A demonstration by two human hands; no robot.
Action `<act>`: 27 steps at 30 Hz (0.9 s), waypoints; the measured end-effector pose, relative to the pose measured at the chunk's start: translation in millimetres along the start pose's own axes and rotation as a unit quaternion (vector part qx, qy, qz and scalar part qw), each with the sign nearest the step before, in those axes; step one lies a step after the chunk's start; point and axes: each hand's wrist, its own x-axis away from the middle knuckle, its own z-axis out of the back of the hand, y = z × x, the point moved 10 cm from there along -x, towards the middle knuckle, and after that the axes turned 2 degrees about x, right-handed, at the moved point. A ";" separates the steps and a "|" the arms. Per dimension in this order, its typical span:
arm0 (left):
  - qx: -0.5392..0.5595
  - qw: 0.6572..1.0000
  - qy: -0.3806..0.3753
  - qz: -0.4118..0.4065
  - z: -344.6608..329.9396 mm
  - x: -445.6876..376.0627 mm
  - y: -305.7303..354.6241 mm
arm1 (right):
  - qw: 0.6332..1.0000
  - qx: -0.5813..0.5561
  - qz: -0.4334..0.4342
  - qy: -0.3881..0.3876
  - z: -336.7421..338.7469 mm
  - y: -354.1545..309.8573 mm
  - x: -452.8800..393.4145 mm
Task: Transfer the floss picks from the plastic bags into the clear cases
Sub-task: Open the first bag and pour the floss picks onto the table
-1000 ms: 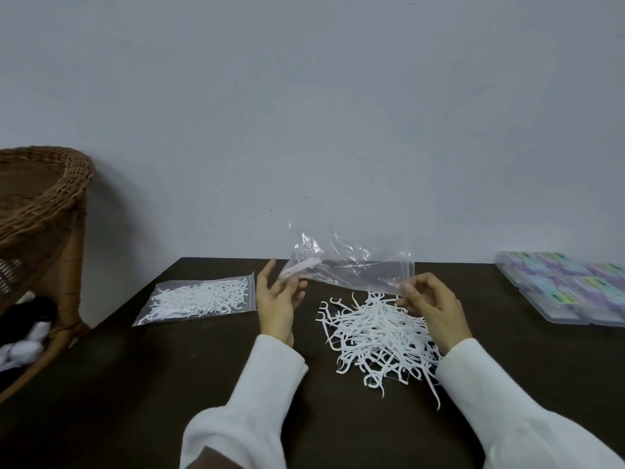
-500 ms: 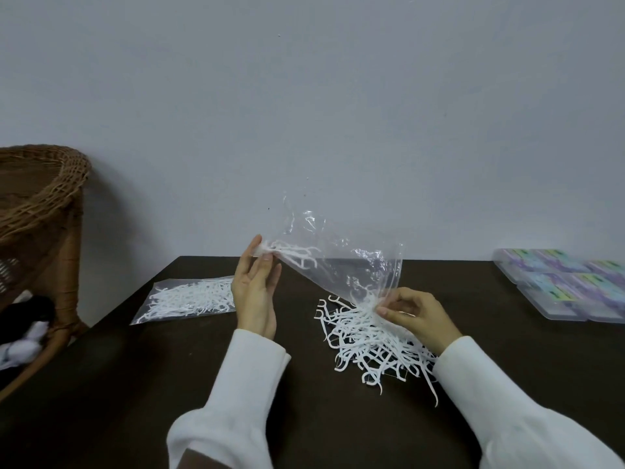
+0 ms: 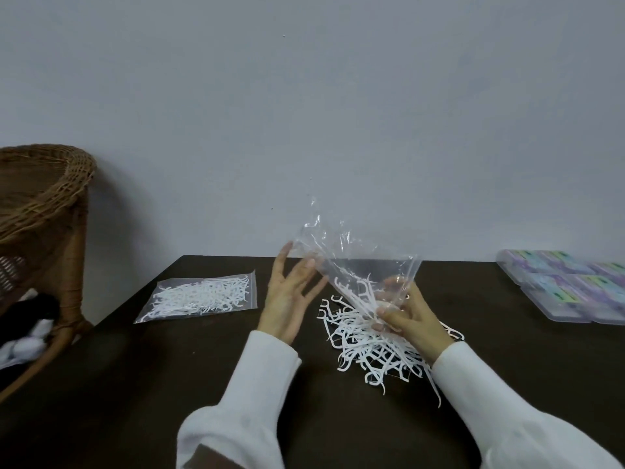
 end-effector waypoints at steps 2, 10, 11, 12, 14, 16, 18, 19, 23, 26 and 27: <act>-0.007 1.000 0.021 -0.008 -0.9 2.3 -3.6 | 0.999 0.034 0.009 -0.019 -2.0 -2.7 -0.2; 0.001 1.000 0.011 -0.006 -4.8 3.0 -7.6 | 0.973 0.217 -0.012 -0.072 -15.6 5.9 2.5; 0.005 1.000 0.009 -0.007 -5.3 3.0 -8.2 | 0.972 0.226 -0.016 -0.063 -13.0 7.2 1.8; 0.011 1.000 0.008 -0.007 -5.5 3.3 -8.5 | 0.973 0.225 -0.024 -0.054 -10.0 8.5 1.6; 0.023 1.000 0.010 -0.007 -4.6 3.1 -8.3 | 0.980 0.185 -0.044 -0.053 -7.8 11.9 2.1; 0.028 0.999 0.013 -0.011 -3.4 1.8 -7.1 | 0.983 0.164 -0.050 -0.069 -8.8 12.0 2.6; 0.027 0.999 0.019 -0.017 -2.0 0.9 -5.5 | 0.981 0.169 -0.048 -0.085 -10.3 9.7 2.9; 0.027 0.999 0.024 -0.020 -1.0 0.9 -5.2 | 0.979 0.174 -0.047 -0.093 -11.2 8.6 3.3; 0.041 0.998 0.046 -0.034 7.6 0.2 -1.6 | 0.977 0.187 -0.044 -0.089 -9.8 4.6 4.3; 0.064 0.994 0.070 -0.046 18.7 -1.1 4.0 | 0.981 0.182 -0.024 -0.068 -5.1 -5.9 5.3; 0.074 0.993 0.078 -0.050 22.3 -1.3 6.1 | 0.980 0.186 -0.015 -0.066 -3.7 -9.6 5.6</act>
